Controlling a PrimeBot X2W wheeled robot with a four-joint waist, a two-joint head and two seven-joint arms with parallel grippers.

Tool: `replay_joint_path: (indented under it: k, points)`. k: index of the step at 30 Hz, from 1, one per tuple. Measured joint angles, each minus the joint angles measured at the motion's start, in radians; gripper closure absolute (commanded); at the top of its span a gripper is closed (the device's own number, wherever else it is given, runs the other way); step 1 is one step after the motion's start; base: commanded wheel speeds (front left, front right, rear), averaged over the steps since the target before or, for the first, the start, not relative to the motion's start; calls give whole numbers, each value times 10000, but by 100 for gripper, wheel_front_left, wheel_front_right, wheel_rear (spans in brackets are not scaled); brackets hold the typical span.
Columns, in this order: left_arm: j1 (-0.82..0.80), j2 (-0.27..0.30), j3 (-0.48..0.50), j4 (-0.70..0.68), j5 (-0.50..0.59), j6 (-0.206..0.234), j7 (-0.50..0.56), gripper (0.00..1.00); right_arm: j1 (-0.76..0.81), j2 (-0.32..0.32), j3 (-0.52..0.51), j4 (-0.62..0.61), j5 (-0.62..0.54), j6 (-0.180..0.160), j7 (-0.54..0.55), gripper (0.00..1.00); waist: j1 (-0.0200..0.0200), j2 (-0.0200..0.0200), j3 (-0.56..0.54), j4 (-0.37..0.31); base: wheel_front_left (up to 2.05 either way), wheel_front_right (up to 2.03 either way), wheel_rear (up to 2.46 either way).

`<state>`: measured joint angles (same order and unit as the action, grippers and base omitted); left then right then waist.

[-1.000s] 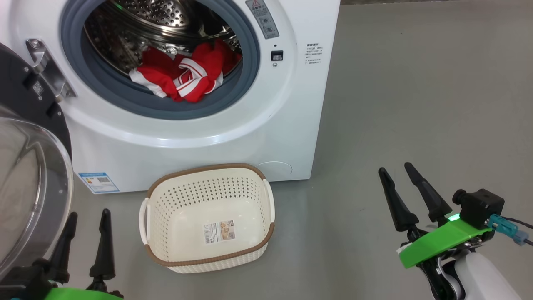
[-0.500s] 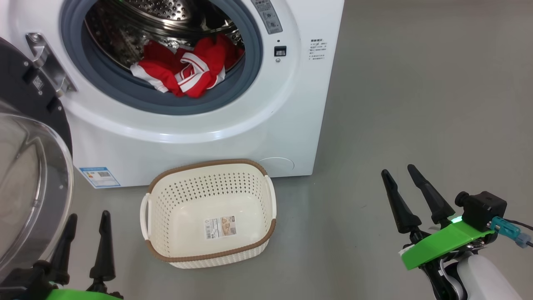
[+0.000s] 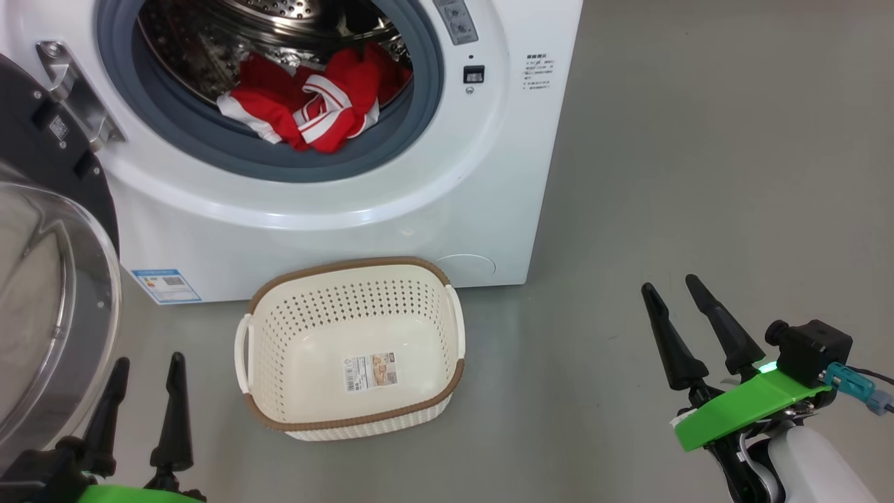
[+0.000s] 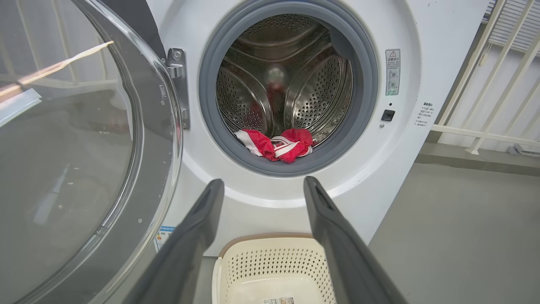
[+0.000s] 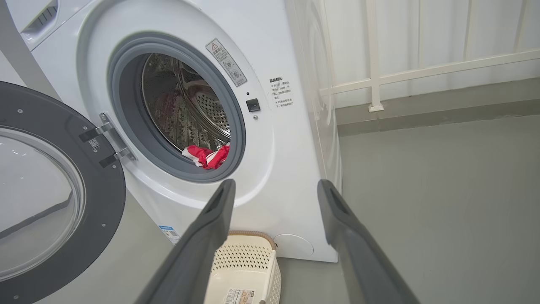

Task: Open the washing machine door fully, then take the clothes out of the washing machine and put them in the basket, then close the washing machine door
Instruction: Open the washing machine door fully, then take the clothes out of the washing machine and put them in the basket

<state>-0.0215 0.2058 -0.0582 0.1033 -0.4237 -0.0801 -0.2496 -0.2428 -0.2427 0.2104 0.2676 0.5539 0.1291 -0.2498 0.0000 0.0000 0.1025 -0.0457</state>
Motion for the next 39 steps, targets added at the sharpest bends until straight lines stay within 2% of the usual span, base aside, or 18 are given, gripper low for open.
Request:
replay_joint_path:
  k: [24, 39]
  points:
    - [-35, -182, 261, 123, 178, -295, 0, 0, -8, 6, -21, -4, -2, 0, 0, 0, 0, 0, 65, 14, 2, -2, 0]
    - [-38, -255, 328, 174, 268, -314, 0, 0, -11, 17, -36, -2, -2, 0, 0, 0, 0, 0, 60, 21, 95, -95, 0]
